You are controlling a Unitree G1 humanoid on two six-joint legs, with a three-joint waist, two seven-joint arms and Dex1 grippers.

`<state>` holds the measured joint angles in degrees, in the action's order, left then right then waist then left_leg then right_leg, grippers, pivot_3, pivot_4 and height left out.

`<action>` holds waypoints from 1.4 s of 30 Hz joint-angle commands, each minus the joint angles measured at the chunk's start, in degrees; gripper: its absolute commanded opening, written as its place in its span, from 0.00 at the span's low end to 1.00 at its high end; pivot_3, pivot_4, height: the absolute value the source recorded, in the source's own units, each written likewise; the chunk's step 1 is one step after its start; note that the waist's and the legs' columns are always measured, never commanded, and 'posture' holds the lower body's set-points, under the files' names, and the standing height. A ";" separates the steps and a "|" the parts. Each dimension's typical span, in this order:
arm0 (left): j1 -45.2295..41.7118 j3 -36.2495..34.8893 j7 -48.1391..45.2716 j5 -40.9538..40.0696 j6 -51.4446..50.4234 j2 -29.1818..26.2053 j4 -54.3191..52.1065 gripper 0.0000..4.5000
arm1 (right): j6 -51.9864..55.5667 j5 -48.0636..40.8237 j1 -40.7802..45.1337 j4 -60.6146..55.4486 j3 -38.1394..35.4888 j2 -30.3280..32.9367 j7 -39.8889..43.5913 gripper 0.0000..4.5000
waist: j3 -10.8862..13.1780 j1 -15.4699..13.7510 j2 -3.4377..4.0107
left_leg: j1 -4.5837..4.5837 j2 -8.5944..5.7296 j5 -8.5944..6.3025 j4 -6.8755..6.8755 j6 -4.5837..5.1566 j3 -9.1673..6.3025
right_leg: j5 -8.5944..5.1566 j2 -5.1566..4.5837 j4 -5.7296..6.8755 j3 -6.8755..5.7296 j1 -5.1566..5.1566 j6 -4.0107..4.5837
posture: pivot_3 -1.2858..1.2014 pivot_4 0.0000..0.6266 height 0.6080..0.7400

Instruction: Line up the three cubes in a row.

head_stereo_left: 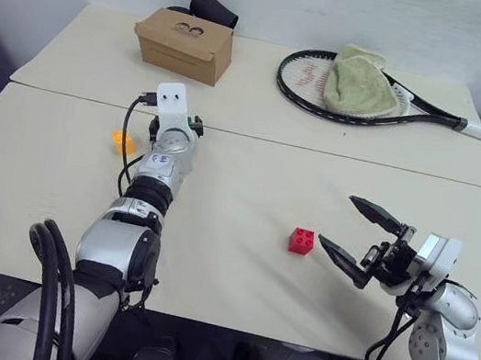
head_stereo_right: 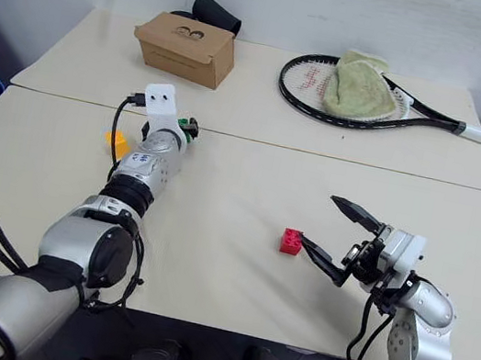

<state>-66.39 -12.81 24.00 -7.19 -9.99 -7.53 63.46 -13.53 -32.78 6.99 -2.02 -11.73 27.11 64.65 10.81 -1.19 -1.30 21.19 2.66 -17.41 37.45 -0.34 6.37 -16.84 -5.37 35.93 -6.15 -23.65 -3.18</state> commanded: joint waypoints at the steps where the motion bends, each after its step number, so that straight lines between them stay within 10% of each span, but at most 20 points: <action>1: -2.53 -0.04 -0.52 0.73 2.23 0.23 1.95 1.00 | 0.03 -0.35 -0.77 -3.75 -1.04 0.68 -1.54 0.99 | 0.00 -0.11 -0.01 | 0.00 0.00 0.00 0.00 0.00 0.00 | 0.00 0.00 0.00 0.00 0.00 -0.01 | 0.52 0.24 1.00; 6: -2.99 0.28 -1.02 0.95 2.57 1.11 3.38 0.87 | 0.16 -0.26 -1.67 -5.01 -0.75 0.55 -2.85 1.00 | 0.01 -0.13 -0.02 | 0.00 -0.01 0.00 0.01 0.00 0.02 | 0.01 0.02 -0.01 0.01 0.00 -0.02 | 0.52 0.24 1.00; 14: -2.42 0.50 -1.28 1.43 2.57 1.25 2.54 0.33 | -0.25 -0.14 -1.50 -3.89 0.03 0.26 -2.61 1.00 | 0.01 -0.11 -0.03 | -0.01 -0.01 0.00 0.03 0.01 0.04 | 0.01 0.03 0.01 0.02 0.00 -0.02 | 0.52 0.24 1.00; 18: -0.64 2.35 -8.45 1.78 5.29 0.57 -1.98 0.33 | -0.50 0.34 -1.20 -2.67 0.44 0.29 -2.07 1.00 | 0.02 -0.08 -0.03 | 0.00 -0.02 0.01 0.04 0.01 0.05 | 0.01 0.04 0.02 0.02 0.00 -0.03 | 0.52 0.24 1.00; 23: 12.70 6.68 -39.68 -7.51 1.98 -1.86 -29.30 0.33 | -0.54 0.80 -1.32 -3.46 -0.17 1.53 -1.25 1.00 | 0.01 0.30 -0.01 | 0.02 0.04 0.03 0.09 -0.03 0.49 | 0.01 0.34 0.10 0.04 -0.02 -0.02 | 0.52 0.24 1.00; 29: 33.58 15.83 -79.57 -16.78 -2.22 -20.99 -59.96 0.33 | 1.53 -2.24 -4.23 -6.35 -3.86 7.93 2.84 1.00 | 0.00 1.58 0.02 | -0.11 0.27 -0.02 0.18 -0.21 0.38 | -0.01 0.80 0.37 0.46 -0.11 0.03 | 0.52 0.24 1.00; 35: 32.83 21.27 -97.78 -13.02 5.32 -28.29 -54.58 0.33 | 2.39 -3.68 -11.82 -7.30 -6.01 14.27 10.73 1.00 | -0.01 -0.16 0.07 | -0.08 0.29 -0.23 0.61 -0.04 0.35 | -0.06 0.77 0.26 0.51 0.12 0.14 | 0.52 0.24 1.00; 42: 21.97 28.00 -101.53 -3.53 17.75 -19.22 -33.07 0.33 | 2.87 -2.35 -11.47 -7.75 -4.56 12.77 8.03 1.00 | -0.01 -0.29 0.08 | 0.02 0.17 -0.35 0.73 0.19 0.27 | 0.04 0.71 0.13 0.42 0.07 -0.04 | 0.52 0.24 1.00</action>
<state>-42.79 14.37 -77.42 -12.78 4.47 -27.54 27.69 -10.68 -35.05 -4.73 -7.90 -16.10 40.29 73.47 10.80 -1.48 -1.22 21.23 2.81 -17.77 38.19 -0.13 6.66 -16.79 -4.65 36.02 -5.74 -23.59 -3.23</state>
